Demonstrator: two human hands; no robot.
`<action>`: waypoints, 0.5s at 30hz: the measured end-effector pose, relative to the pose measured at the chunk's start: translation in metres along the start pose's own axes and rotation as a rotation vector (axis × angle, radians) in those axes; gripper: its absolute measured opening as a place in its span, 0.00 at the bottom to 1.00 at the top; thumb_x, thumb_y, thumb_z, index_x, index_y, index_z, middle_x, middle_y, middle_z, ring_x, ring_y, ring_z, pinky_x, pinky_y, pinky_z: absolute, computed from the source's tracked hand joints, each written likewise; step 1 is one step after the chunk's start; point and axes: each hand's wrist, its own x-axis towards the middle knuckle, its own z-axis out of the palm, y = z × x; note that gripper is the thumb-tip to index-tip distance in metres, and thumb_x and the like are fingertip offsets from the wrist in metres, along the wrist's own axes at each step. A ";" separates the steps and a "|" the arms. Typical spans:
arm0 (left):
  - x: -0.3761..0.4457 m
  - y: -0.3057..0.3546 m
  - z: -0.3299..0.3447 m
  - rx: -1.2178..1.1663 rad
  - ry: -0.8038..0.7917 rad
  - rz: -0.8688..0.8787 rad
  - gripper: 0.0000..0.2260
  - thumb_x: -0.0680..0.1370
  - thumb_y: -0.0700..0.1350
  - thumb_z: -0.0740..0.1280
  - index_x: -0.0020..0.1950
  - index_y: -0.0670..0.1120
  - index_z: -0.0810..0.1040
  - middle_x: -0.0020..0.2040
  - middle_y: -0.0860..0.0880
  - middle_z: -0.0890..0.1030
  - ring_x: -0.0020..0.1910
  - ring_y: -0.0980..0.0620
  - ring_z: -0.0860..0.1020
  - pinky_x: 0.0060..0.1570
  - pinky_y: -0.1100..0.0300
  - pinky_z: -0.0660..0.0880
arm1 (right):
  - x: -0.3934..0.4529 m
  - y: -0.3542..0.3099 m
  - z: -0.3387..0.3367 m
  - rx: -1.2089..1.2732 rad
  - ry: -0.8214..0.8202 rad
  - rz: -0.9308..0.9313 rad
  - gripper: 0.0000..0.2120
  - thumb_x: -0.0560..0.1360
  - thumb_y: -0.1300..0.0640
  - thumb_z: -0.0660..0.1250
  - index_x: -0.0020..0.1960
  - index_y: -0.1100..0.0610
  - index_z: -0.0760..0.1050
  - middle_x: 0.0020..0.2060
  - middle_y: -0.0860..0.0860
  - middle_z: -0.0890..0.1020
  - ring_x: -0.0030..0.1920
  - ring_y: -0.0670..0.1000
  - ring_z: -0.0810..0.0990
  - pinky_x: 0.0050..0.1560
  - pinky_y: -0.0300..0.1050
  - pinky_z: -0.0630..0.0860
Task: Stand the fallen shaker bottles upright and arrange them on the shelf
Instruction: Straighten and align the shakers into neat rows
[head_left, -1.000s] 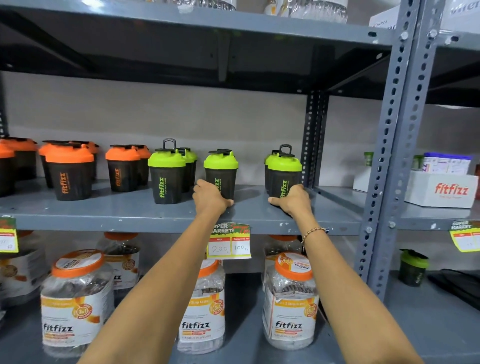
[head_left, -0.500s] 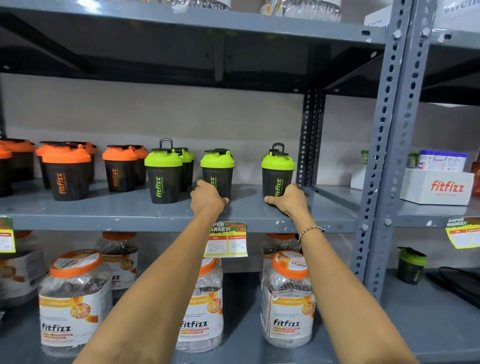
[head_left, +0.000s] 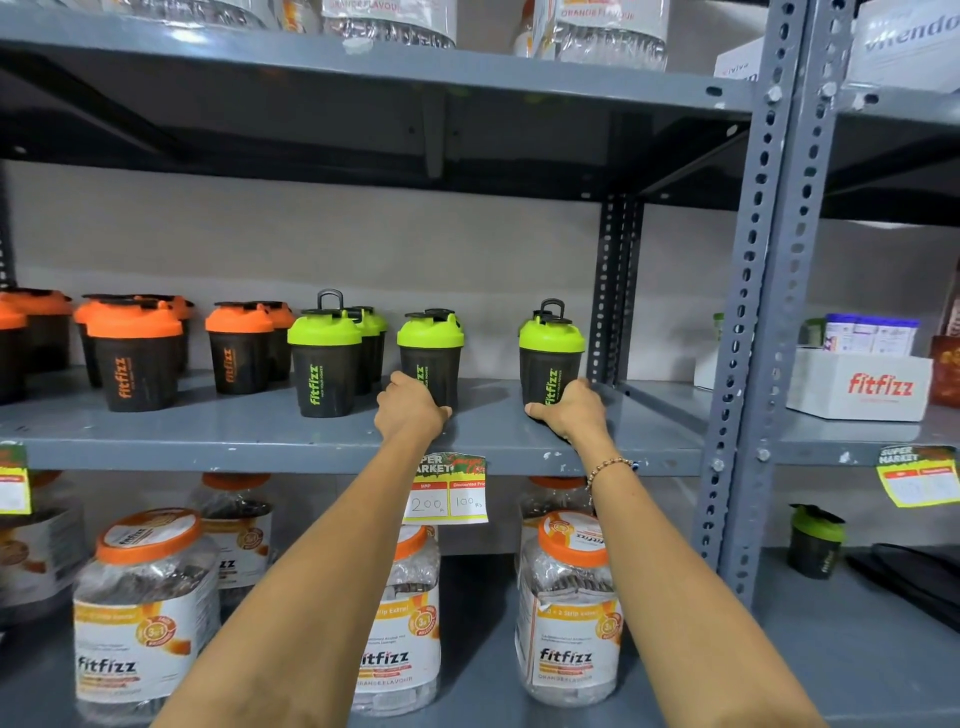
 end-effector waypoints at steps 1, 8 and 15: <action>0.000 0.000 0.000 -0.002 -0.004 0.000 0.33 0.72 0.52 0.73 0.67 0.37 0.62 0.63 0.39 0.74 0.64 0.41 0.71 0.55 0.48 0.73 | 0.000 0.000 0.000 -0.004 0.000 0.001 0.33 0.68 0.50 0.75 0.64 0.66 0.65 0.60 0.61 0.77 0.60 0.61 0.76 0.56 0.51 0.76; 0.000 0.001 -0.002 -0.009 -0.023 -0.009 0.33 0.72 0.52 0.73 0.67 0.37 0.62 0.64 0.39 0.73 0.66 0.41 0.69 0.55 0.48 0.72 | 0.000 0.000 -0.001 -0.014 -0.016 0.009 0.33 0.69 0.50 0.74 0.64 0.66 0.64 0.60 0.61 0.77 0.61 0.61 0.76 0.55 0.51 0.74; -0.012 -0.013 -0.012 -0.065 -0.013 0.082 0.33 0.70 0.52 0.74 0.65 0.36 0.64 0.62 0.39 0.75 0.62 0.39 0.74 0.57 0.50 0.73 | -0.018 -0.004 -0.008 0.077 0.100 0.076 0.40 0.66 0.55 0.77 0.67 0.67 0.57 0.66 0.64 0.65 0.66 0.65 0.68 0.65 0.56 0.69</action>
